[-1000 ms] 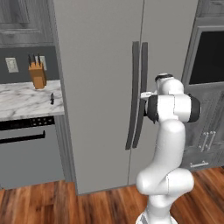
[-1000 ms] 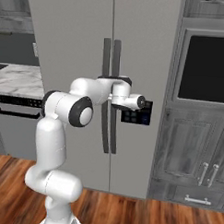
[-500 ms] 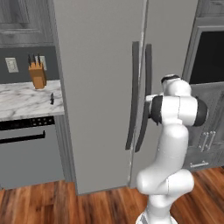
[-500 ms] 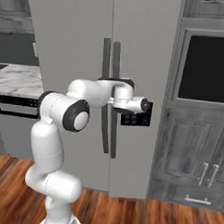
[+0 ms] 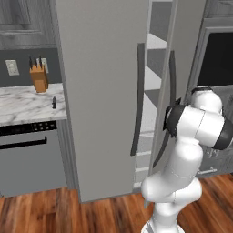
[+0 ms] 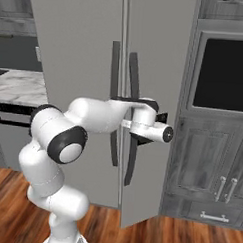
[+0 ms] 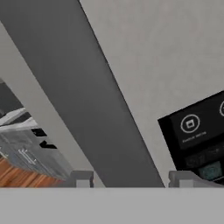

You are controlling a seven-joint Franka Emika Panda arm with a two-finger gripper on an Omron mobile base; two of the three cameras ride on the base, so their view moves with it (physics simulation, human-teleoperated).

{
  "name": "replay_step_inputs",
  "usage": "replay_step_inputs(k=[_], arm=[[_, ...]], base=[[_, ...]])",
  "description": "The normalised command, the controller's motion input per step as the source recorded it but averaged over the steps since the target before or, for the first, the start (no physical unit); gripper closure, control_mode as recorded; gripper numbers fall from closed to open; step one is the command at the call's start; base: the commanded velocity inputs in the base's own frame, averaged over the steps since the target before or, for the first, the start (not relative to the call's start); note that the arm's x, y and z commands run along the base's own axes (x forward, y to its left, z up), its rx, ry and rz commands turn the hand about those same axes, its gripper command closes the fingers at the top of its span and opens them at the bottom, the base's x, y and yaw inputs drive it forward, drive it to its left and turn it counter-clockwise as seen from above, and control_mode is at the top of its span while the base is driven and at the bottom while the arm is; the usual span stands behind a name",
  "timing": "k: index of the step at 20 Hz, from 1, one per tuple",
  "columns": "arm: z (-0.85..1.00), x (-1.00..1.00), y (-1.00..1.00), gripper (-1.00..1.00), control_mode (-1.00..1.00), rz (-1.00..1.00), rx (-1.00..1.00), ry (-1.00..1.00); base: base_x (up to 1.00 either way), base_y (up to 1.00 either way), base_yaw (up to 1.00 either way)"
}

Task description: Retrieve the butter from the fridge and place it on a plate on the dining table. Then retrieve the butter knife by the fridge and place it near the plate.

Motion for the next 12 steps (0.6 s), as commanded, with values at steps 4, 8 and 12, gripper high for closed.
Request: replay_step_inputs(k=[4,8,12], arm=[[0.01,-0.89,-0.37,-1.00,-1.00,-0.03,-0.01,-0.02],[0.31,-1.00,0.02,-1.00,-1.00,0.00,-0.18,-0.02],[0.39,-1.00,-0.02,-1.00,-1.00,0.00,-0.25,-0.06]], base=[[0.00,0.00,0.00],[0.00,0.00,0.00],[0.00,0.00,0.00]])
